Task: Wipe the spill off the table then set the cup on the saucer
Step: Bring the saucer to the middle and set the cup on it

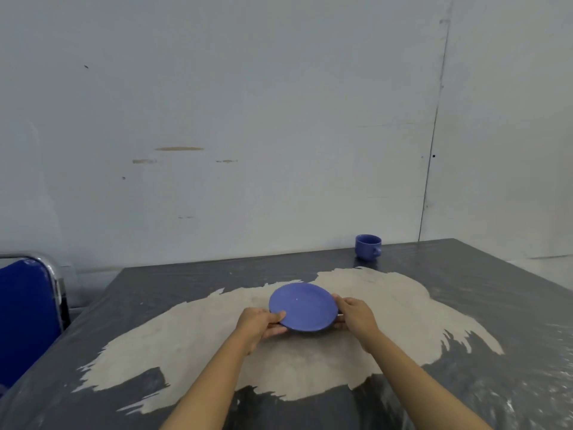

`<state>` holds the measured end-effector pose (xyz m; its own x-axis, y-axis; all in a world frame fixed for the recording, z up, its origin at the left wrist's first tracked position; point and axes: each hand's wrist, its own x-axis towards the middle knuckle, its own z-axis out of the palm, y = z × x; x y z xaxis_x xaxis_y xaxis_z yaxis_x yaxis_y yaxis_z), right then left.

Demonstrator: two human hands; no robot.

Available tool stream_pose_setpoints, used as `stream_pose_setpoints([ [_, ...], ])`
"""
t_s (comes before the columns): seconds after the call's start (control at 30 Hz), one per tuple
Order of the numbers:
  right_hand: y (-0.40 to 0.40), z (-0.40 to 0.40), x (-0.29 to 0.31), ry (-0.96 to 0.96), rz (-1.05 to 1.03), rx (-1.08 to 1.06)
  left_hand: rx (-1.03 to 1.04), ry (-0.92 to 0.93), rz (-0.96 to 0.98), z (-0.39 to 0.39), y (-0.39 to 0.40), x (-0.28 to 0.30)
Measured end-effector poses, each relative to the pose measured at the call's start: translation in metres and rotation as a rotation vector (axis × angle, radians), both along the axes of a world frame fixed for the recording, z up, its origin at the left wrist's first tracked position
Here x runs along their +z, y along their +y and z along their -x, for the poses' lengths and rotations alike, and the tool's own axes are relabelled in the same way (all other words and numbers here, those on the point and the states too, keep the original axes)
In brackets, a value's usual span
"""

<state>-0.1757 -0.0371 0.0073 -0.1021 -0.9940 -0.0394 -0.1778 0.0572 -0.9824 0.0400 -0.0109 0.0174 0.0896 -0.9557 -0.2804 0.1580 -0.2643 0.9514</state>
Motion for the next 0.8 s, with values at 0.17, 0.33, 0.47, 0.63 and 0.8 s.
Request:
stream_pose_setpoints([
  [0.17, 0.0, 0.009, -0.005, 0.063, -0.036, -0.003, -0.002, -0.019, -0.066, 0.013, 0.014, 0.0],
  [0.33, -0.002, 0.012, -0.006, 0.163, -0.047, 0.026, 0.011, -0.04, -0.083, 0.015, 0.018, -0.001],
  [0.47, -0.004, 0.011, -0.006, 0.214, -0.06, 0.026, 0.023, -0.151, -0.074, 0.013, 0.02, 0.0],
  [0.63, -0.009, 0.017, 0.005, 0.237, -0.11, 0.022, 0.005, -0.705, -0.113, 0.008, 0.017, 0.008],
  [0.8, -0.017, 0.044, 0.018, 0.262, -0.086, 0.009, 0.167, -1.017, -0.029, 0.019, -0.001, 0.026],
])
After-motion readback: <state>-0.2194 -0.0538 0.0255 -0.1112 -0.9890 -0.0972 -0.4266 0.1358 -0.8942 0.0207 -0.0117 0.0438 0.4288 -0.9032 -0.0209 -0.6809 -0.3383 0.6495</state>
